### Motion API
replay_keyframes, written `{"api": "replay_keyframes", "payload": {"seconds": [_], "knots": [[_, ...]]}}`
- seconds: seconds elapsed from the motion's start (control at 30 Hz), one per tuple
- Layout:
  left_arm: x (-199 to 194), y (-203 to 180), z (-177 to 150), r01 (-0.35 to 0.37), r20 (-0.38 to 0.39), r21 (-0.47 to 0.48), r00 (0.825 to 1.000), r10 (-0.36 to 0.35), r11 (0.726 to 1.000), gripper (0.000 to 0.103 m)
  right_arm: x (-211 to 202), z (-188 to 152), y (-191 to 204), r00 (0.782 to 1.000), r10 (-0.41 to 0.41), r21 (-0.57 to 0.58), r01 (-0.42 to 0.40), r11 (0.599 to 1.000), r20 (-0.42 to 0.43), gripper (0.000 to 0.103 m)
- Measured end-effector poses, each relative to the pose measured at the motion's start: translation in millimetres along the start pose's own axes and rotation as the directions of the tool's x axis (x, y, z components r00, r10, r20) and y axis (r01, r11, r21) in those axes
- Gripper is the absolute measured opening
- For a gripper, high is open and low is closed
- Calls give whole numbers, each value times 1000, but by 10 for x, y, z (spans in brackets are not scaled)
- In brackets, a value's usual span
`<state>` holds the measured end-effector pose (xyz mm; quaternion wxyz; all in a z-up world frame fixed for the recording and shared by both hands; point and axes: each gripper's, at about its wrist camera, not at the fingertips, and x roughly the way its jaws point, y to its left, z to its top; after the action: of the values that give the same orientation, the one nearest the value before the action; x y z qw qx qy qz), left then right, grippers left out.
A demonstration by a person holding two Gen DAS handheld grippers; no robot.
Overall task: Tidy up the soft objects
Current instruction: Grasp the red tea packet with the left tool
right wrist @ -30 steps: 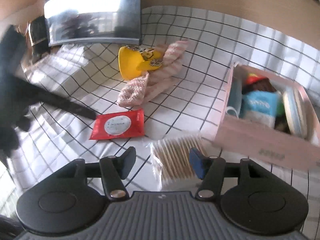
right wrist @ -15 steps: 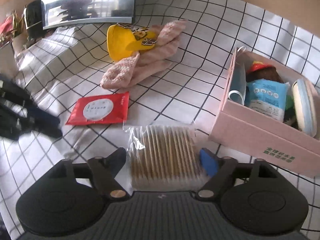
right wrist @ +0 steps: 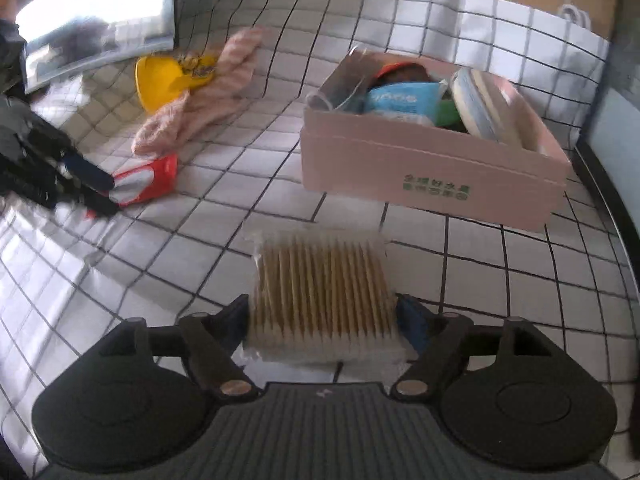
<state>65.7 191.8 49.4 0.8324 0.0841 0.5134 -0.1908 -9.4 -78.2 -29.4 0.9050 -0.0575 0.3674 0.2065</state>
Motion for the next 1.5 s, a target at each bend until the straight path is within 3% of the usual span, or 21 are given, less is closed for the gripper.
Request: {"api": "replay_keyframes", "payload": {"seconds": [0.07,0.1,0.27,0.37,0.57,0.8,1.0,1.1,1.23,1.43,1.5], "knots": [[35,-55,17,20,-17,31,1000,-19,999,78,-2,-18,36,1000,-16,-3,16,1000,11,80],[51,-77,22,23,-22,45,1000,-22,999,79,-4,-29,42,1000,-18,6,18,1000,17,81],[58,-26,49,-21,6,77,1000,21,997,71,3,-79,82,998,-31,15,31,999,57,86],[53,193,109,-62,16,25,998,62,998,71,21,-90,98,997,-32,17,31,999,72,90],[163,545,208,107,21,-109,994,-105,988,71,64,-70,130,998,-26,20,25,999,60,101],[159,173,161,95,-11,26,995,-95,995,74,63,-92,127,998,-2,-10,3,1000,67,103],[241,-135,124,-13,-20,104,1000,15,995,84,60,-91,131,997,-5,-9,6,1000,71,103],[242,-143,121,-10,-23,94,1000,12,996,85,61,-93,131,997,-5,-8,5,1000,71,103],[195,-188,78,-22,-20,72,1000,23,997,75,66,-94,130,997,-5,-8,5,1000,71,103],[56,-395,-132,57,-13,-71,998,-58,996,73,71,-93,139,997,-6,-7,7,1000,72,103],[24,-518,-217,29,-4,-102,1000,-29,994,73,68,-95,136,997,-6,-6,7,1000,72,103]]}}
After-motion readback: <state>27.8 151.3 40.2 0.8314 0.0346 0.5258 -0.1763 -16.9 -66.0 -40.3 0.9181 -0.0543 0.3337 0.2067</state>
